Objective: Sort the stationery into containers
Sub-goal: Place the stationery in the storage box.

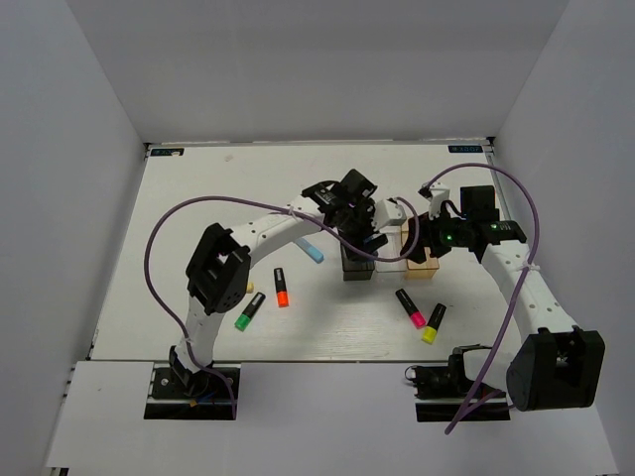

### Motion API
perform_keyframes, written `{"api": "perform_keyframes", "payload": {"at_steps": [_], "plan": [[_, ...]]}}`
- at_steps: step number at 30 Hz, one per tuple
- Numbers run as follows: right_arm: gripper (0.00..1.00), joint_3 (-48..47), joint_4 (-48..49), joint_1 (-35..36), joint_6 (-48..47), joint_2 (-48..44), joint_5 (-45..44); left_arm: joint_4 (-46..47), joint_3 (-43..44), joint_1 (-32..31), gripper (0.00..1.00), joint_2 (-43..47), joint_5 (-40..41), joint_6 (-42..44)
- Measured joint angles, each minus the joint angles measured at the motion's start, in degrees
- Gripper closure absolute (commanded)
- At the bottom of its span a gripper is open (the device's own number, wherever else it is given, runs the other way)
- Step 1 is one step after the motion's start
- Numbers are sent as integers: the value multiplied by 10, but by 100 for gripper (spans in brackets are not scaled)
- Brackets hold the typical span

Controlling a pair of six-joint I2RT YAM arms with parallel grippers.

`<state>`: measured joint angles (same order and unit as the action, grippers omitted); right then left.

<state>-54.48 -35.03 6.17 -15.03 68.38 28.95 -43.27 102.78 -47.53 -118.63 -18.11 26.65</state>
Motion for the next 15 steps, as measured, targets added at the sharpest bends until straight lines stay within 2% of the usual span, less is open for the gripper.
{"api": "perform_keyframes", "payload": {"at_steps": [6,8,15], "plan": [[25,0,0,-5,-3,0,12,10,-1,-7,99,-1,32,30],[25,0,0,-6,-3,0,14,13,-1,-6,93,-2,43,34],[25,0,0,-12,-4,0,25,21,0,-2,83,-5,58,40]]}}
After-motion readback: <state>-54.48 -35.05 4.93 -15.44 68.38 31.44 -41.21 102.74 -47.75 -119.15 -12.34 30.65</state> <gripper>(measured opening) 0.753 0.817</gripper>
